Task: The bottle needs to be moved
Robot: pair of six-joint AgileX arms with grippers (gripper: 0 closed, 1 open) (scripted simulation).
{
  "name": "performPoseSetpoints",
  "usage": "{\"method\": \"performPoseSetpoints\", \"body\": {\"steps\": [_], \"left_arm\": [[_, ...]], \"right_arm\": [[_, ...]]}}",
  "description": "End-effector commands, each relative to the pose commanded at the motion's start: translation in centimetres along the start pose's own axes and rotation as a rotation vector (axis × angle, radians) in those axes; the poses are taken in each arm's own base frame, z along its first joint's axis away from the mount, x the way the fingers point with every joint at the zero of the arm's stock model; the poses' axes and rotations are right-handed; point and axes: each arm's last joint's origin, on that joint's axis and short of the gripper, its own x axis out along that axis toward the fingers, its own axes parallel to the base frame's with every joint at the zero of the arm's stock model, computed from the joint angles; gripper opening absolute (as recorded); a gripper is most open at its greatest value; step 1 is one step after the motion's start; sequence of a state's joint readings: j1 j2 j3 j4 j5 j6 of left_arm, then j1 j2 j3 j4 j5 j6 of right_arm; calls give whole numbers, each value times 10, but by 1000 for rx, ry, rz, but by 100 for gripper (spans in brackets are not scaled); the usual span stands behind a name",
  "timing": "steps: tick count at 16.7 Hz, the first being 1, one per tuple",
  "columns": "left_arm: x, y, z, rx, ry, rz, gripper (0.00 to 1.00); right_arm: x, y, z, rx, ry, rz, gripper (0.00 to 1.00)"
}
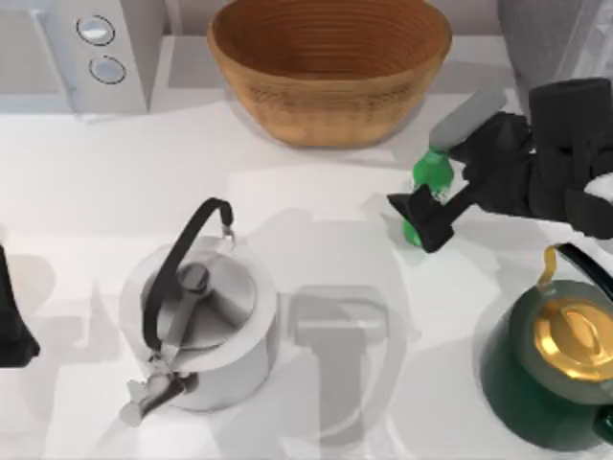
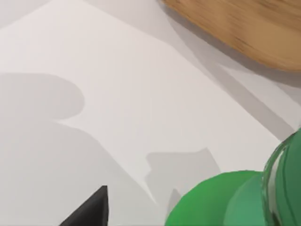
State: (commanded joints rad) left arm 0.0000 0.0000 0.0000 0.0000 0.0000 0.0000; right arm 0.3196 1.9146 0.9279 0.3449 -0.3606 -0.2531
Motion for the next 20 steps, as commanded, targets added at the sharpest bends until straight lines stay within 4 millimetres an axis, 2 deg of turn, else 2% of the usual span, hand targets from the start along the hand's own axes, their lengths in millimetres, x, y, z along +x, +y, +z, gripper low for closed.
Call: {"method": "performPoseSetpoints", "body": {"steps": [3,8,20], "left_arm": [[0,0,0,0,0,0,100],[0,0,0,0,0,0,100],[0,0,0,0,0,0,100]], "right_arm": [[10,8,-8,1,2,1,100],[11,9,-10,1,2,1,100],[11,9,-10,1,2,1,10]]}}
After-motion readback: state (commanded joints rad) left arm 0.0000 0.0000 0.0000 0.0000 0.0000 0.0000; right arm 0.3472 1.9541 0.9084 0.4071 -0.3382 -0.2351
